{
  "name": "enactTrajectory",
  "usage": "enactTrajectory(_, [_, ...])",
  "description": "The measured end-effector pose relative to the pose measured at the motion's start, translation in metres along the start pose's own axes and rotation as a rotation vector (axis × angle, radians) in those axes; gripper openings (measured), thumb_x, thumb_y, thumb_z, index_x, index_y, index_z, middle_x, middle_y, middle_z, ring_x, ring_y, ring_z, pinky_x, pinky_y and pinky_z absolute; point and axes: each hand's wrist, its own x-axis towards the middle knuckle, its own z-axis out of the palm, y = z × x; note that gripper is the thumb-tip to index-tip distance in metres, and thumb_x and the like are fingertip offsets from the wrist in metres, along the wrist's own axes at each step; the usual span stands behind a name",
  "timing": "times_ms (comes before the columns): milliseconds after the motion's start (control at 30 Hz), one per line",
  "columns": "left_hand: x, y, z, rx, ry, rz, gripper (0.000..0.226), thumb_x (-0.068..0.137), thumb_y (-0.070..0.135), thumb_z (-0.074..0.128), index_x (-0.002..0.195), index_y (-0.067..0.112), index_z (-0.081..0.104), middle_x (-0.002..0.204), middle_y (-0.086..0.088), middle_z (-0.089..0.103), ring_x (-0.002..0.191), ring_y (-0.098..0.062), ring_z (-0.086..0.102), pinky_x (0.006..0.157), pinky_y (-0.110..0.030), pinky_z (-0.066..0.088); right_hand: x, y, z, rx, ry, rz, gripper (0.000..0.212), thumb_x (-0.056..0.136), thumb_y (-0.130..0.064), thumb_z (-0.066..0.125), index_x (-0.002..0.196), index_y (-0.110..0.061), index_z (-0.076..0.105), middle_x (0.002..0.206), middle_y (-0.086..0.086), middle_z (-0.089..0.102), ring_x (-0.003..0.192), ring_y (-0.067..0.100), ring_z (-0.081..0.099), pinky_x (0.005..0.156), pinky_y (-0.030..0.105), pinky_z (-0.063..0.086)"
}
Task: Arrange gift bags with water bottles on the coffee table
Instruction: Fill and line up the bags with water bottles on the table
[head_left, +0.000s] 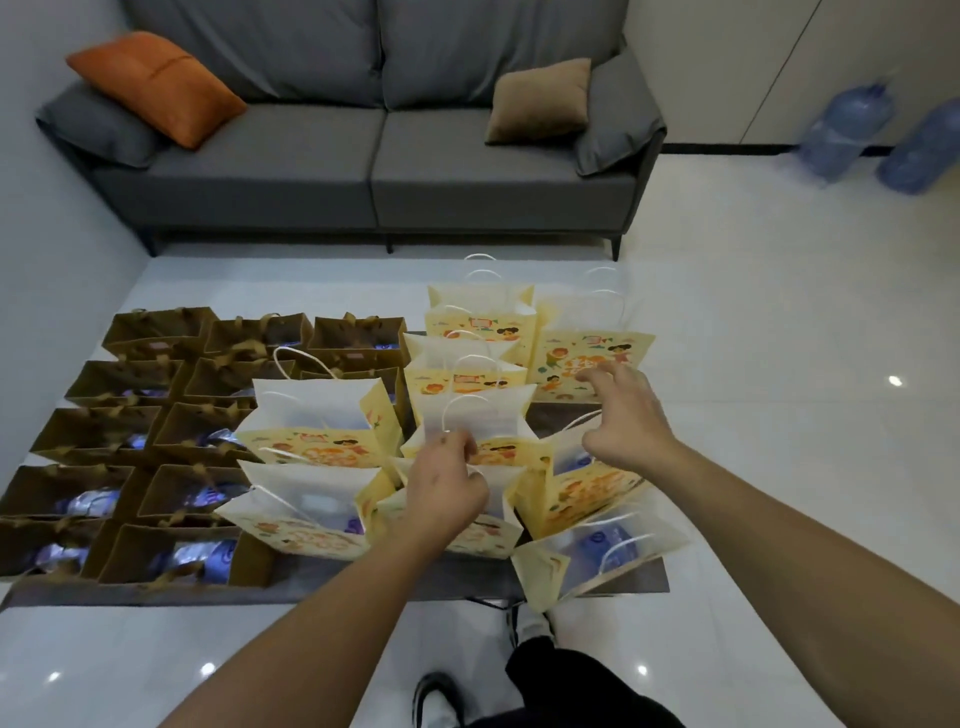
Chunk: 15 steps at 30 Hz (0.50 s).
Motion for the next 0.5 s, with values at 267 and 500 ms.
enactTrajectory(267, [0.027, 0.044, 0.014, 0.224, 0.037, 0.068, 0.033, 0.086, 0.02, 0.062, 0.116, 0.032, 0.062, 0.124, 0.006, 0.052, 0.12, -0.02, 0.04, 0.103, -0.039, 0.039, 0.019, 0.052, -0.005, -0.096, -0.096, 0.078, 0.014, 0.084, -0.022, 0.069, 0.096, -0.025, 0.076, 0.094, 0.001, 0.07, 0.084, 0.02, 0.061, 0.069, 0.029, 0.049])
enactTrajectory(500, [0.035, 0.077, 0.035, 0.173, -0.069, 0.195, 0.037, 0.094, 0.032, 0.061, 0.131, 0.028, 0.062, 0.137, 0.005, 0.057, 0.128, -0.016, 0.041, 0.108, -0.031, 0.031, 0.02, 0.065, -0.034, 0.285, 0.008, 0.12, 0.02, 0.076, -0.01, 0.073, 0.079, -0.028, 0.078, 0.103, -0.003, 0.069, 0.104, 0.021, 0.062, 0.071, 0.026, 0.05])
